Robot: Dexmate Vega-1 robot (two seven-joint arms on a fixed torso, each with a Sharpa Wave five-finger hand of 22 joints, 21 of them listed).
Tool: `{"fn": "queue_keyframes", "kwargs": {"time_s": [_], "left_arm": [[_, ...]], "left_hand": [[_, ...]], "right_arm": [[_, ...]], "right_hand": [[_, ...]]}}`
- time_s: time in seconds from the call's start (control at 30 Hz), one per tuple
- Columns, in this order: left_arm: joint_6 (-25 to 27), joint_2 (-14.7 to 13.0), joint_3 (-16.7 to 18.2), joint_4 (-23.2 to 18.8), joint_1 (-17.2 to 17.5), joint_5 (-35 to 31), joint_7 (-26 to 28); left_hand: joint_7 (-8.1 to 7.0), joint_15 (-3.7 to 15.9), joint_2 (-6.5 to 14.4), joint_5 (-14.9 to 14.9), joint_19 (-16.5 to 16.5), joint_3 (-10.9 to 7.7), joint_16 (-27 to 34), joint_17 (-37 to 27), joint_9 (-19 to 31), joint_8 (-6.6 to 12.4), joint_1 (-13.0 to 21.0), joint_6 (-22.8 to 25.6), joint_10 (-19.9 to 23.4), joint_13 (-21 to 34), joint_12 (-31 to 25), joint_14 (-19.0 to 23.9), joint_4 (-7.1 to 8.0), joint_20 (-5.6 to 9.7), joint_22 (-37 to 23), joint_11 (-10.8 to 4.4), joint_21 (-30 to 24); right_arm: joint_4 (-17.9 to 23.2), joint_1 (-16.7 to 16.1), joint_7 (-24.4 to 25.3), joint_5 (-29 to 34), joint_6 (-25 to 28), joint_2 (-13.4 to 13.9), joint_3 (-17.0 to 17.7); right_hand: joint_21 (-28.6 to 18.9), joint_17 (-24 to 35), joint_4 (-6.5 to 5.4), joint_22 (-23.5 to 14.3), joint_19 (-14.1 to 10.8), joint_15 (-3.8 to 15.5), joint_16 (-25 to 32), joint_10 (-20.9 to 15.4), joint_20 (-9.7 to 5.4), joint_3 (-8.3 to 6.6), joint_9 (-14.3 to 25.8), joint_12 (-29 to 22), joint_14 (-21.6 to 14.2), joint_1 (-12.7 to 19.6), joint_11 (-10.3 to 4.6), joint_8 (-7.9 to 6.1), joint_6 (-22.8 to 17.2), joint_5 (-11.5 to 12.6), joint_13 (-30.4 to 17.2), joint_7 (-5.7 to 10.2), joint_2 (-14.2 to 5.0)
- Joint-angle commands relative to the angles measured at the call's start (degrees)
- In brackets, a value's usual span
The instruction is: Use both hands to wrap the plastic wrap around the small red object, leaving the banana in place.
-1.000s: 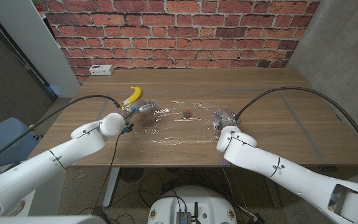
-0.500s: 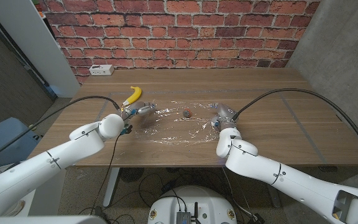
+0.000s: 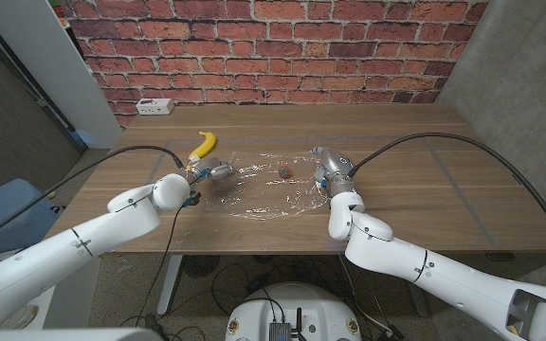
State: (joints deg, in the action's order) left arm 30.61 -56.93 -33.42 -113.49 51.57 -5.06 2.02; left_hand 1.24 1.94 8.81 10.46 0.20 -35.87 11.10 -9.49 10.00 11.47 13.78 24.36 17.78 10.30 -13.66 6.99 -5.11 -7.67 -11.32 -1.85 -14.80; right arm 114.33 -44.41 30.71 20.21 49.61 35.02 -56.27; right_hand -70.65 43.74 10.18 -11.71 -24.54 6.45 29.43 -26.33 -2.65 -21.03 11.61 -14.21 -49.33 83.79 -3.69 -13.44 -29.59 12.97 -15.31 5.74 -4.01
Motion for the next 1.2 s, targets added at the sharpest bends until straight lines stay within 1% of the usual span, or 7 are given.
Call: {"fn": "queue_keyframes", "kwargs": {"time_s": [0.03, 0.2, 0.27, 0.5, 0.57, 0.87, 1.2], "left_arm": [[5.1, -0.3, -2.7, -1.3, -2.1, -2.9, -2.3], [6.2, -0.1, -3.5, -1.0, -2.9, -3.6, -2.8], [6.3, 0.1, -3.6, -0.7, -3.1, -3.5, -3.2], [7.6, 0.5, -4.9, 0.1, -4.5, -4.0, -4.6], [8.0, 0.7, -5.3, 0.3, -4.9, -4.2, -4.9], [7.9, 1.3, -6.2, 1.7, -6.1, -4.2, -5.8], [6.8, 1.9, -6.3, 3.2, -6.6, -3.5, -5.9]], "left_hand": [[-0.19, -0.12, 1.2, 0.7, 0.2, -1.24, -0.4, -0.1, 0.3, 0.2, 1.0, 1.2, 1.0, 0.2, 0.1, 0.3, -0.31, -0.47, -0.1, -0.26, -0.2], [0.28, -0.14, 1.8, 1.3, 0.1, -2.38, -0.6, 0.0, 0.3, 0.38, 2.1, 2.6, 2.3, 0.2, -0.1, 0.6, -0.71, -0.64, -0.1, -0.02, -0.1], [0.18, -0.04, 2.0, 1.7, 0.1, -3.1, -0.6, 0.0, 0.3, 0.5, 2.7, 3.6, 3.0, 0.2, -0.1, 0.7, -0.89, -0.55, -0.1, -0.46, -0.1], [0.18, 0.23, 2.3, 2.2, 0.2, -3.99, -0.7, 0.0, 0.3, 0.42, 3.5, 4.2, 3.6, 0.2, 0.0, 1.0, -1.07, -0.3, -0.1, -0.43, -0.1], [0.13, 0.29, 2.3, 2.4, 0.2, -4.3, -0.7, 0.0, 0.3, 0.39, 3.7, 4.3, 3.9, 0.2, 0.0, 1.0, -1.11, -0.19, -0.1, -0.66, -0.1], [0.1, 0.27, 2.4, 2.9, 0.1, -5.13, -0.8, 0.0, 0.4, -0.02, 4.5, 4.1, 3.8, 0.2, 0.3, 0.9, -1.19, -0.22, -0.2, -0.49, -0.1], [0.04, 0.3, 2.3, 3.2, 0.2, -5.44, -0.8, 0.0, 0.4, -0.21, 4.9, 4.0, 3.5, 0.3, 0.6, 0.9, -1.19, -0.07, -0.2, -0.43, -0.1]], "right_arm": [[-3.2, 1.2, -3.8, 5.9, -6.8, -1.6, 0.5], [-4.8, 1.9, -5.3, 7.9, -9.8, -2.4, 0.8], [-5.3, 2.2, -6.1, 8.7, -10.8, -2.6, 0.9], [-7.1, 3.0, -7.8, 11.5, -14.1, -3.8, 1.1], [-7.4, 3.2, -8.2, 12.2, -14.9, -4.0, 1.2], [-9.4, 4.0, -9.9, 14.6, -19.0, -5.6, 1.5], [-12.7, 6.5, -12.6, 16.9, -25.5, -6.9, 0.8]], "right_hand": [[-0.6, 0.3, -0.46, -0.1, 0.2, 7.21, -0.1, -0.8, -7.95, 0.04, 0.3, -0.4, -0.6, 0.6, -0.25, -0.18, -0.9, 0.6, -0.3, -0.01, 0.0], [-0.8, 0.4, -0.5, -0.1, 0.3, 7.2, -0.2, -1.0, -7.95, 0.08, 0.3, -0.4, -0.6, 0.7, -0.29, -0.21, -1.2, 0.6, -0.4, -0.01, 0.01], [-0.9, 0.4, -0.52, -0.1, 0.4, 7.19, -0.2, -1.0, -7.95, 0.09, 0.3, -0.4, -0.6, 0.7, -0.33, -0.22, -1.3, 0.7, -0.4, 0.0, -0.01], [-1.2, 0.4, -0.59, 0.0, 0.7, 7.2, -0.4, -1.2, -7.96, 0.15, 0.3, -0.4, -0.6, 0.8, -0.42, -0.3, -1.8, 0.7, -0.4, 0.03, -0.04], [-1.3, 0.4, -0.59, 0.0, 0.7, 7.2, -0.4, -1.2, -7.97, 0.17, 0.3, -0.4, -0.6, 0.8, -0.39, -0.32, -2.0, 0.7, -0.4, -0.02, -0.02], [-1.7, 0.3, -0.68, 0.0, 1.1, 7.21, -0.7, -1.5, -7.94, 0.32, 0.3, -0.4, -0.5, 0.9, -0.37, -0.3, -2.3, 0.8, -0.5, 0.03, -0.01], [-2.3, 0.2, -0.75, 0.1, 1.5, 7.21, -0.9, -1.7, -7.98, 0.53, 0.3, -0.3, -0.6, 1.0, -0.6, -0.35, -3.0, 0.8, -0.5, 0.04, -0.03]]}}
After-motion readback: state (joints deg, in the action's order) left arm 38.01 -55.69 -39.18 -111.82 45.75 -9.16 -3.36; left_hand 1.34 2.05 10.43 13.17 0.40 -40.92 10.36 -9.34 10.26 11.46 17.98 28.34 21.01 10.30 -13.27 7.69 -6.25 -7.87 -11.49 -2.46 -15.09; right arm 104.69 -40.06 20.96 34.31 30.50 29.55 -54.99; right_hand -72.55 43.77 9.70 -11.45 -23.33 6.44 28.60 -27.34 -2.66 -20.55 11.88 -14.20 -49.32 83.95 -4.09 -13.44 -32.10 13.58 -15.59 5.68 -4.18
